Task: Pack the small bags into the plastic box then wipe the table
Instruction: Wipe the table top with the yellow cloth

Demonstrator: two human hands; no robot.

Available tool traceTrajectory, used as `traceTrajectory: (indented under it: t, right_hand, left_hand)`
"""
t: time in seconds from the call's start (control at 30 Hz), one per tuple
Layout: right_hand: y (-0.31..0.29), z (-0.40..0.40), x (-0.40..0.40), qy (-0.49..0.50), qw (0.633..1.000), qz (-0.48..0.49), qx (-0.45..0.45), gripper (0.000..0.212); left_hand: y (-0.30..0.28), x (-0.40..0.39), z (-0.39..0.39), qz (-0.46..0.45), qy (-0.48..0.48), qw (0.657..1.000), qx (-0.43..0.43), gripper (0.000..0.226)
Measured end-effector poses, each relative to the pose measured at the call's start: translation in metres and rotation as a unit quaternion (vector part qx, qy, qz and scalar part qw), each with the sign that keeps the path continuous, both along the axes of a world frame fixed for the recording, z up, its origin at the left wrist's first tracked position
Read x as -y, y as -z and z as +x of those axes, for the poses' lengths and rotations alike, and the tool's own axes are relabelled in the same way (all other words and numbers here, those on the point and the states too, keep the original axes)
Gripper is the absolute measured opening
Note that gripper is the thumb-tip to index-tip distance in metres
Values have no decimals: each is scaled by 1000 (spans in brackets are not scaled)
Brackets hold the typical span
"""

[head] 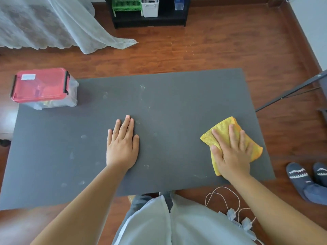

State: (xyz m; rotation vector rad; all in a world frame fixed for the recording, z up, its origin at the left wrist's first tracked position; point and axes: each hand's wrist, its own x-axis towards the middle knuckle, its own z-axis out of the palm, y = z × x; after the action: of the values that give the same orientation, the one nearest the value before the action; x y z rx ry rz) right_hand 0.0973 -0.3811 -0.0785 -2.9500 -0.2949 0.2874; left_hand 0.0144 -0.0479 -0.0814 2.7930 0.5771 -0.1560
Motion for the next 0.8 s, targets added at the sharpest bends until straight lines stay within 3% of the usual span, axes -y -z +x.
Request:
traceTrajectory:
  t: [0.1, 0.23, 0.33, 0.43, 0.67, 0.8]
  right_hand:
    - [5, -36, -42, -7, 1000, 4, 13, 57]
    - [8, -67, -113, -98, 994, 22, 41, 56]
    - [9, -77, -164, -148, 988, 37, 31, 56]
    - [8, -67, -194, -169, 985, 25, 11, 57]
    - [6, -8, -145, -77, 997, -7, -14, 56]
    - [5, -39, -125, -130, 991, -28, 19, 59]
  left_hand:
    - [0, 0, 1, -2, 0, 1000, -1, 54]
    - [-4, -1, 3, -45, -4, 999, 5, 54]
    - [-17, -7, 0, -147, -33, 987, 61, 59]
    - [-31, -22, -13, -171, -47, 977, 120, 60]
    - [-37, -93, -76, -70, -67, 987, 130, 57]
    - [-28, -140, -116, 7, -71, 995, 68, 56]
